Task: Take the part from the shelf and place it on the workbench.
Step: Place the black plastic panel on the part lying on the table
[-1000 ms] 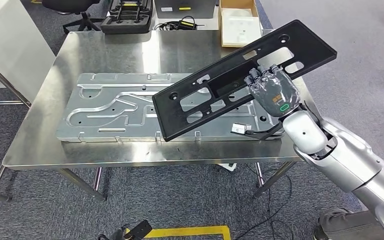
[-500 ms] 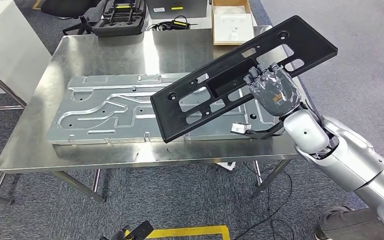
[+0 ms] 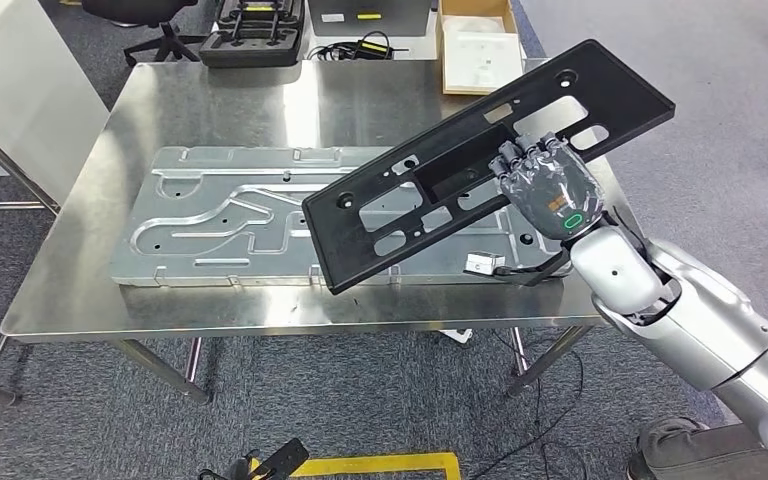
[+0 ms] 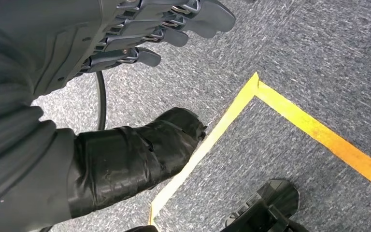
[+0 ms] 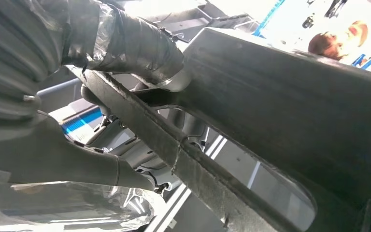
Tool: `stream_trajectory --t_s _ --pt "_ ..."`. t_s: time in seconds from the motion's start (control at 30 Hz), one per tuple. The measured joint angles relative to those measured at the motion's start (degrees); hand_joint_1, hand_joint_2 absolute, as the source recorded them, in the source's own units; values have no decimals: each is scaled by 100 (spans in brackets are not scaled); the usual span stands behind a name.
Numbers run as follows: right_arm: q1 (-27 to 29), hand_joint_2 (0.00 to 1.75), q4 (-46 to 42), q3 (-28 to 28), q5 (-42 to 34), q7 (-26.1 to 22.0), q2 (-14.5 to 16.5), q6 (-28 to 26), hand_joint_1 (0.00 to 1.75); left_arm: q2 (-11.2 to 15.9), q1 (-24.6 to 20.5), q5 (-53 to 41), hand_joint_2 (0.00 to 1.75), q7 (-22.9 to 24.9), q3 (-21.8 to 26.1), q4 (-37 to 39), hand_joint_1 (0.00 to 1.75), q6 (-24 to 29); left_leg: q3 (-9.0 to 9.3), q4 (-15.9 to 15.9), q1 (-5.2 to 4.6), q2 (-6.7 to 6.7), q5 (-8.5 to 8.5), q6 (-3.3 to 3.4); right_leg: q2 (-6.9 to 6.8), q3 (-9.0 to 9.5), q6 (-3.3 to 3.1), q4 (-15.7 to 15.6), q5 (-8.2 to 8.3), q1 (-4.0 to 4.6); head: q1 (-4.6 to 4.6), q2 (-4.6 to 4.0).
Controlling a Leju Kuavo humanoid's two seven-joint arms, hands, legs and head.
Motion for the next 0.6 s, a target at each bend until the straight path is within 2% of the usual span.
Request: stream_trajectory --t_s 0.03,0.07,0.1,0.13,0.23,0.3,0.37,0.43,0.47,0.5,0.57,0.6 --pt "-1 175 1 0 0 -3 -1 0 175 -7 1 0 175 2 0 0 0 -1 4 29 3 -4 -26 -15 -4 156 7 -355 220 -13 0 0" --pt "-4 175 1 0 0 -3 -1 0 175 -13 0 1 175 3 0 0 0 -1 -1 62 1 -9 -55 -37 -8 323 8 -703 362 -19 0 0" --pt "-7 175 -2 0 1 -4 -2 -1 175 -18 -3 1 175 4 0 0 0 -1 -16 107 -7 -14 -82 -64 -7 462 -3 -995 452 -12 0 0" --pt "-3 175 -5 0 0 -5 -3 -2 175 -21 -4 1 175 5 0 1 0 -2 -34 138 -16 -19 -100 -92 -4 538 -19 -1154 472 -1 -1 0" --pt "15 175 -9 0 1 -10 -8 -4 175 -22 4 1 175 6 0 2 0 -3 -68 157 -35 -22 -118 -156 11 558 -103 -1204 442 8 -5 0" --pt "15 175 -10 0 2 -10 -9 -7 175 -22 2 1 175 6 0 2 0 0 -136 337 -31 -9 -237 -218 7 586 -173 -1220 439 -17 -22 0" --pt "13 175 -11 0 2 -20 -9 -9 175 -22 -3 1 175 6 0 2 0 2 -405 915 -10 3 -514 -279 -5 613 -225 -1227 424 -18 -41 0" --pt "18 175 -10 0 2 -40 -8 -9 175 -22 7 2 175 6 0 2 0 2 -778 1594 5 5 -740 -307 -10 620 -250 -1224 411 -6 -44 0" --pt "21 175 -9 0 2 -49 -7 -9 175 -22 16 3 175 6 0 2 0 2 -876 1730 8 5 -724 -308 -10 624 -256 -1223 404 -2 -45 0" --pt "24 175 -9 0 2 -51 -7 -10 175 -22 21 3 175 6 0 2 0 2 -870 1651 8 5 -601 -300 -7 633 -258 -1220 396 2 -45 0" --pt "25 175 -10 0 2 -51 -7 -14 175 -22 22 3 175 6 0 2 0 2 -583 955 5 4 -184 -253 -2 665 -247 -1218 369 8 -45 0" --pt "22 175 -10 0 2 -51 -7 -18 175 -22 18 3 175 6 0 2 0 2 -412 591 -5 4 -44 -227 1 674 -232 -1215 355 19 -45 0"
